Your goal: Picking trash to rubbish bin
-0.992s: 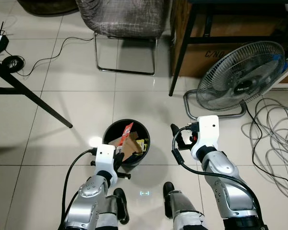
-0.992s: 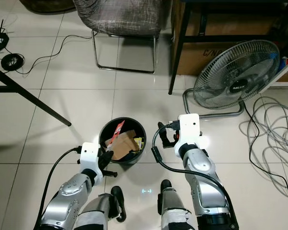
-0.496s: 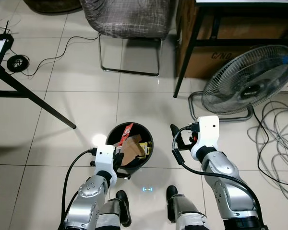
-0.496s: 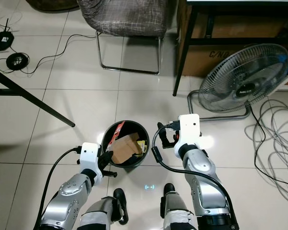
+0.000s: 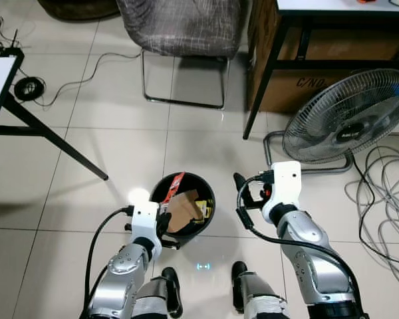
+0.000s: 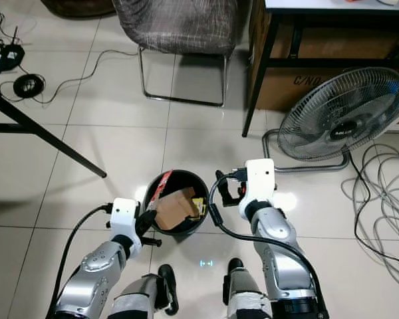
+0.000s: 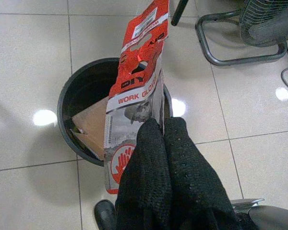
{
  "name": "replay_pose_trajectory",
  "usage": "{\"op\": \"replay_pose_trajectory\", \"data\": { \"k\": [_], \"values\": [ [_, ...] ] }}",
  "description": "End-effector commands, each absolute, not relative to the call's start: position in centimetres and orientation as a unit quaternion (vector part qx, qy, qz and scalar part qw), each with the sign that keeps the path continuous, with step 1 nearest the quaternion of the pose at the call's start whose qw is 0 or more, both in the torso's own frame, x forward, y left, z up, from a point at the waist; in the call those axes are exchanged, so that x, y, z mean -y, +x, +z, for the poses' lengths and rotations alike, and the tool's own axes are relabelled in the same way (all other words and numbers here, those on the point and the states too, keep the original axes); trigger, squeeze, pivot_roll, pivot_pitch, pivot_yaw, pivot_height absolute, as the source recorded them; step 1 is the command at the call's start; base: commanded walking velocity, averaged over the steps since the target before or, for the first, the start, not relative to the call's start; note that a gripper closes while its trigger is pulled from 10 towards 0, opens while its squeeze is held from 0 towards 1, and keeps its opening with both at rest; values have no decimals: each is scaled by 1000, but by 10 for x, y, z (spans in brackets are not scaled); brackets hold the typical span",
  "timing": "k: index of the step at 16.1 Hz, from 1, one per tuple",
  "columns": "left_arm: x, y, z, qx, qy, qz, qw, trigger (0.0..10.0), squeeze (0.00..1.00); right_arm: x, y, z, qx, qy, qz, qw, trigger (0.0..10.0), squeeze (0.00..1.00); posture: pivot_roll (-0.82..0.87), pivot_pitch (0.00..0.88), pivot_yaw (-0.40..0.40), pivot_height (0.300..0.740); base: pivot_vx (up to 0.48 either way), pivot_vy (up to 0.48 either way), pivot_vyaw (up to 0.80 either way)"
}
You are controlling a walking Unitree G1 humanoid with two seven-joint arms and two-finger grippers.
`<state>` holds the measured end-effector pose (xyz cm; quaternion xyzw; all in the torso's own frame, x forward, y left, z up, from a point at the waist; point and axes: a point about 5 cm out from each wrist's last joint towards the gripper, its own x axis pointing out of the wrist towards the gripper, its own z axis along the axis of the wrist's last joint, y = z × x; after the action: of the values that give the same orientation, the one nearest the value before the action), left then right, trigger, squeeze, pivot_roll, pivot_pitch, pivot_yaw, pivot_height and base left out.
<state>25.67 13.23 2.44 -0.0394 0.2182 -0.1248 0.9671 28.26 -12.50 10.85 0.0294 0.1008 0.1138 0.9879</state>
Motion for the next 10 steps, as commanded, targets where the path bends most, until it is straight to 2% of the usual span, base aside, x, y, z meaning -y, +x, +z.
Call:
{"op": "replay_pose_trajectory", "data": {
  "k": [1, 10],
  "values": [
    [-135, 248, 14, -243, -32, -123, 962, 10000, 0, 124, 278, 106, -109, 33, 115, 987, 10000, 0, -143, 326, 70, 740, 341, 0, 0],
    [-136, 247, 13, -244, -28, -123, 961, 10000, 0, 123, 279, 106, -108, 37, 116, 987, 10000, 0, -140, 325, 73, 740, 394, 0, 0]
  ]
}}
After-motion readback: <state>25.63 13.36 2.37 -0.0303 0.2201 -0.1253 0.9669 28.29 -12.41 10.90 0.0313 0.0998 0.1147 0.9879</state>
